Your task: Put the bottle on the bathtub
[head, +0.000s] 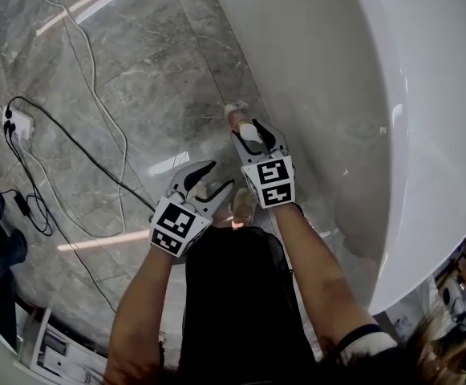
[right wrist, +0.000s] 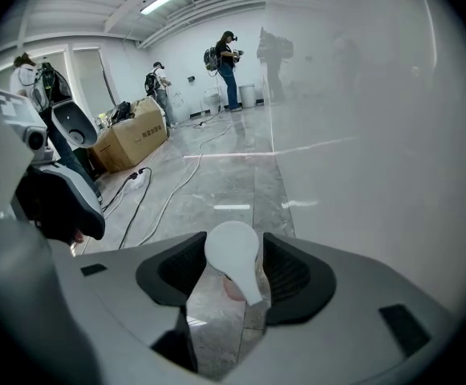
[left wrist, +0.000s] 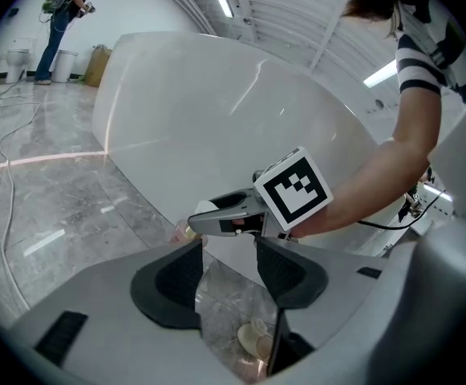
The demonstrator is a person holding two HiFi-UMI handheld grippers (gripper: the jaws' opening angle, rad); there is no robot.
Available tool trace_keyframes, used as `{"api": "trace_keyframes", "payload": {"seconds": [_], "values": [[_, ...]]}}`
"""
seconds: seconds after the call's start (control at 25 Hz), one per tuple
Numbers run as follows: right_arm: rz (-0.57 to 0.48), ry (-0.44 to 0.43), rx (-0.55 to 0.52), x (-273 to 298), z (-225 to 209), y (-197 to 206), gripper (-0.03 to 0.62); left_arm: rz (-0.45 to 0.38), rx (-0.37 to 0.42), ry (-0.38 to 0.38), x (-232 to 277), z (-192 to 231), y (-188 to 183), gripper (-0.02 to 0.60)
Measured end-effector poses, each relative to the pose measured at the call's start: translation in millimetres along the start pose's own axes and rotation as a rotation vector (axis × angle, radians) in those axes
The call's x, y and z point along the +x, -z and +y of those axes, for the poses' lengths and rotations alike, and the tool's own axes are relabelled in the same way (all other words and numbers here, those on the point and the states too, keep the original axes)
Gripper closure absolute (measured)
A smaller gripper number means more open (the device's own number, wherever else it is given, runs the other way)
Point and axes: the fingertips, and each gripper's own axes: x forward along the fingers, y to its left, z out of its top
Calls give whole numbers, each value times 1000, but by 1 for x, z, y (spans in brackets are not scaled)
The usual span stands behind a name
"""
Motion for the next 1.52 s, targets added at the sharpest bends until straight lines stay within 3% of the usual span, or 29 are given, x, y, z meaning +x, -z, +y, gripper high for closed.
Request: {"api": "trace_keyframes", "payload": {"seconds": [0.32,0.76,0.92,1.16,1.52], "values": [[-1,14,31,-39,2,-21,376,-70,-98,-27,-26,-9,-37,356],[-85,48,154,-130,21,-82,387,-143,-123,-110,-84,-38,-104,413],[-108,69,208,-169,24,-96,418,-151,-123,-128,-103,-62,-128,468],[-125,85,247,-216,34,-111,474,-127,-109,-139,-122,-90,-148,492],[-147,118,317,-290,41,-139,540,-113,-171,-257,-170,-115,-179,512]]}}
